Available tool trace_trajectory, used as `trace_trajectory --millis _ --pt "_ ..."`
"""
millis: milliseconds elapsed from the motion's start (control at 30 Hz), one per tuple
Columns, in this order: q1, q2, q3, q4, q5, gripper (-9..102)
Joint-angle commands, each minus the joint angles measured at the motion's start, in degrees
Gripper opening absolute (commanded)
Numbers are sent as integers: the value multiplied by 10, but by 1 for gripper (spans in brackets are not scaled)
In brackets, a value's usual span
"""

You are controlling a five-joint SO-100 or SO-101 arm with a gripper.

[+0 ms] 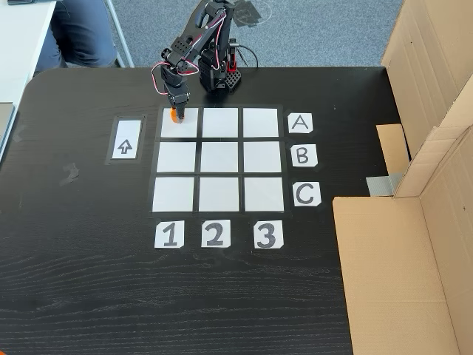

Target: Pick up the round, orange token and place it in the grid on square A1.

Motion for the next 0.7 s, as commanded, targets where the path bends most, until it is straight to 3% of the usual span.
trace_trajectory --millis 0,467,667 --pt "-2 -1 -2 -6 1 7" --pt "2 -7 7 -22 -3 36" --pt "14 -7 1 -32 -8 38"
